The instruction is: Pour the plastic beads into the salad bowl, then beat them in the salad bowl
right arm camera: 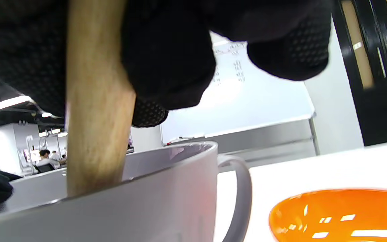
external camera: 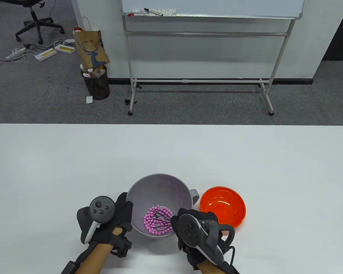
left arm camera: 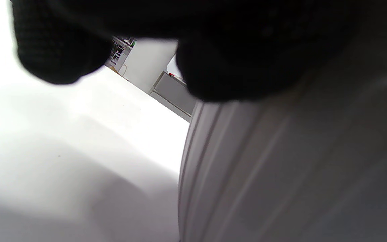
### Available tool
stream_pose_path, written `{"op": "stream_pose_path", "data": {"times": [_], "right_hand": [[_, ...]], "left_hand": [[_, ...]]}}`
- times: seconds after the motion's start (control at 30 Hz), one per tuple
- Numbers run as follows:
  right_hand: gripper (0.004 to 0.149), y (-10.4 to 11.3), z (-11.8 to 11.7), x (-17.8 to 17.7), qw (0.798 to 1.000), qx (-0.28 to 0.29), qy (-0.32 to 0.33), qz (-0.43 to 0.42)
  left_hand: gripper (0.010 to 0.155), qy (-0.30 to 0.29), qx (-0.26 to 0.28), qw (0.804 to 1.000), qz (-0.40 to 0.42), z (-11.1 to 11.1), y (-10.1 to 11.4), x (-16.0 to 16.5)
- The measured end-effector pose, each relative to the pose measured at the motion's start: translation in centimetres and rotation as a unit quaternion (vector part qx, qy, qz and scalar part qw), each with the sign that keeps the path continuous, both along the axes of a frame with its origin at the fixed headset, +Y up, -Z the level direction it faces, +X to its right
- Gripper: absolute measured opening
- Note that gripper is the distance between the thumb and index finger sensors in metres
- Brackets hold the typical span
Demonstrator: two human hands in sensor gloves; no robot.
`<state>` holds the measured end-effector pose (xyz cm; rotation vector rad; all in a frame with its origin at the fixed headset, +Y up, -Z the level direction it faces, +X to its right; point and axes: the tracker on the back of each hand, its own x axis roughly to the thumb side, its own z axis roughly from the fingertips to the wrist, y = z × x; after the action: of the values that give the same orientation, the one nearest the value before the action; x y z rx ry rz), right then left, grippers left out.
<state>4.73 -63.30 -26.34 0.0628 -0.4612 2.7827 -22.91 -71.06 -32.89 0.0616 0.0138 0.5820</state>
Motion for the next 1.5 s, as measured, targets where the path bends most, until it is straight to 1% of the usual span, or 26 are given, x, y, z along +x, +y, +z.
{"op": "stream_pose_path", "data": {"times": [0.03, 0.17, 0.27, 0.47, 0.67, 0.8, 0.9, 1.0, 1.1, 1.13, 1.3, 1.4, 1.5], "right_hand": [[0.042, -0.4, -0.2, 0.1, 1.0, 0.002, -0.002, -0.009], [0.042, -1.1, -0.5, 0.0, 0.999, 0.043, -0.02, -0.002], [0.043, -1.5, -0.5, -0.5, 0.995, 0.079, -0.031, 0.047], [0.043, -1.3, -0.3, -0.3, 0.99, 0.102, -0.052, 0.08], [0.042, -0.1, 0.4, -0.6, 0.988, 0.093, -0.045, 0.113], [0.042, 0.5, 0.8, -0.9, 0.992, 0.056, -0.019, 0.11], [0.042, 0.5, 0.6, -0.5, 0.997, 0.03, -0.002, 0.069], [0.042, 0.0, 0.1, 0.0, 1.0, 0.013, 0.005, 0.024], [0.042, -0.9, -0.4, 0.0, 1.0, 0.013, 0.005, -0.002], [0.042, -1.1, -0.4, 0.0, 1.0, 0.026, -0.003, -0.004], [0.043, -1.7, -0.7, -0.3, 0.998, 0.056, -0.022, 0.021], [0.043, -1.5, -0.6, -0.4, 0.994, 0.082, -0.039, 0.054], [0.043, -1.2, -0.4, -0.3, 0.991, 0.091, -0.054, 0.078]], "left_hand": [[0.056, 0.001, 0.001, 1.0, 0.0, 0.0, 0.0, 0.0], [0.056, 0.001, 0.001, 1.0, 0.0, 0.0, 0.0, 0.0], [0.056, 0.001, -0.001, 1.0, 0.001, 0.0, 0.0, 0.0], [0.056, 0.0, -0.001, 1.0, 0.001, 0.0, 0.0, 0.0], [0.056, 0.0, -0.001, 1.0, 0.001, 0.0, 0.0, 0.0], [0.056, 0.0, -0.001, 1.0, 0.001, 0.0, 0.0, 0.0], [0.056, 0.001, -0.001, 1.0, 0.001, 0.0, 0.0, 0.0], [0.056, 0.001, -0.001, 1.0, 0.001, 0.0, 0.0, 0.0], [0.056, 0.001, 0.0, 1.0, 0.001, 0.0, 0.0, 0.0], [0.056, 0.001, 0.0, 1.0, 0.001, 0.0, 0.0, 0.0], [0.056, 0.0, 0.0, 1.0, 0.001, 0.0, 0.0, 0.0], [0.056, 0.0, 0.0, 1.0, 0.001, 0.0, 0.0, 0.0], [0.056, 0.0, 0.0, 1.0, 0.002, 0.0, 0.0, 0.0]]}}
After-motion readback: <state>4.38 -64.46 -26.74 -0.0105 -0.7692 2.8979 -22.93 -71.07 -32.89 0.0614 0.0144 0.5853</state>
